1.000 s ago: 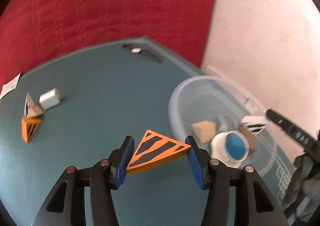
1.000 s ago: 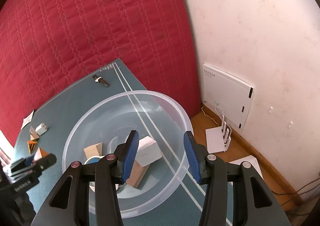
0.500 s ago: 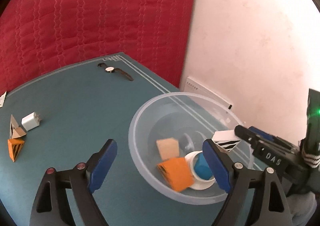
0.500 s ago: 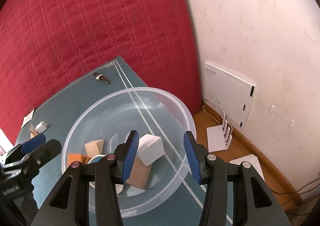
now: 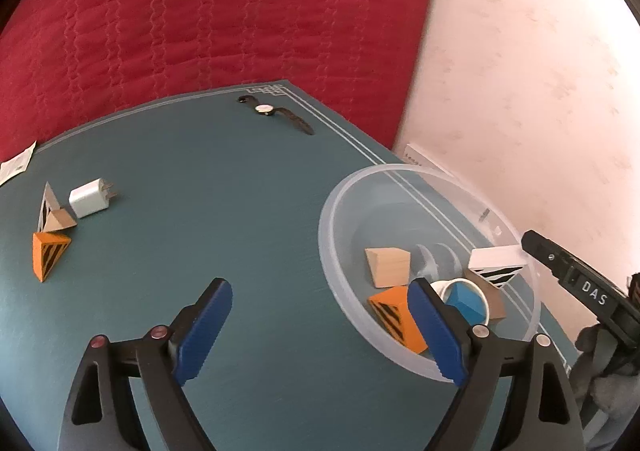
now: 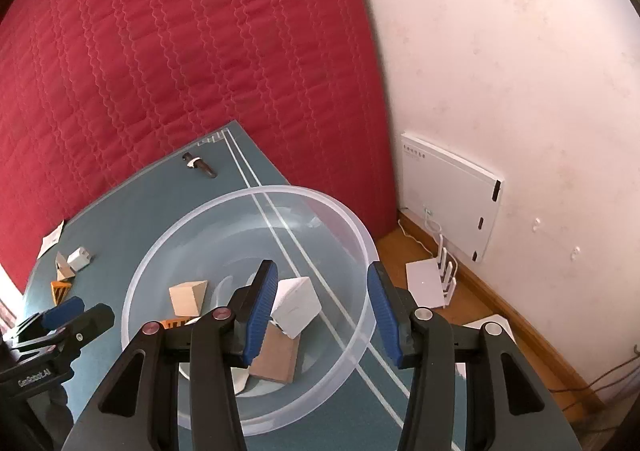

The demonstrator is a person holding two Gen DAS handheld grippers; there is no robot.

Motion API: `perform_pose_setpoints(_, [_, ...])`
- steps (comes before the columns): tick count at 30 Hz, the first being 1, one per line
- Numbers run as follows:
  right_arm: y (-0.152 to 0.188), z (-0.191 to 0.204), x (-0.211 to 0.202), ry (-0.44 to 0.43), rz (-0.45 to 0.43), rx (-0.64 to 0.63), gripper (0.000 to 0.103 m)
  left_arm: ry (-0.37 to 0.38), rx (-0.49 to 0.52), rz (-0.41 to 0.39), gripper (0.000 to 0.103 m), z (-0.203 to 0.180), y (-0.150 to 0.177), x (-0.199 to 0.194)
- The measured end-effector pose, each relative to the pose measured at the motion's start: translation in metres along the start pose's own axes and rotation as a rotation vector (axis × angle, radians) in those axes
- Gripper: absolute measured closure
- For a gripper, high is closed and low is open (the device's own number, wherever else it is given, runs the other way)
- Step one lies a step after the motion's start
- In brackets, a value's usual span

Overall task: Organize rigid objects
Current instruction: 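Carry the orange wedge into the clear bin and open the left gripper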

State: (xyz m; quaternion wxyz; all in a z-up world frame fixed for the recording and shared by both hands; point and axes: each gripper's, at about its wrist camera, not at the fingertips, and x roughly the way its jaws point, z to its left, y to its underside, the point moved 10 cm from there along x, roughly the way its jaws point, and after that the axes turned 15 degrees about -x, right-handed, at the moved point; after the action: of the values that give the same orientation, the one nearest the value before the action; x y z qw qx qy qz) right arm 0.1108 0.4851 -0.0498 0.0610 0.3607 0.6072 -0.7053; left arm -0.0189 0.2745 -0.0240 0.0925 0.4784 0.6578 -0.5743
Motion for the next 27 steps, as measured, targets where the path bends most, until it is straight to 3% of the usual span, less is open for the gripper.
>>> perform_pose_setpoints(7, [0.007,0.019,-0.001,-0.045,0.029,-0.087,0.055,-0.014,-0.010,0.012,0.011,0.005,0.005,-0.002])
perform_pose_setpoints(15, [0.018,0.008,-0.001,0.018,0.064,-0.147,0.055,-0.016,-0.014,0.018,0.011,0.007,0.007,-0.004])
perform_pose_setpoints(27, [0.016,-0.022,0.014,0.097,0.087,-0.103,0.055,-0.034,-0.044,0.016,0.011,0.021,0.007,-0.006])
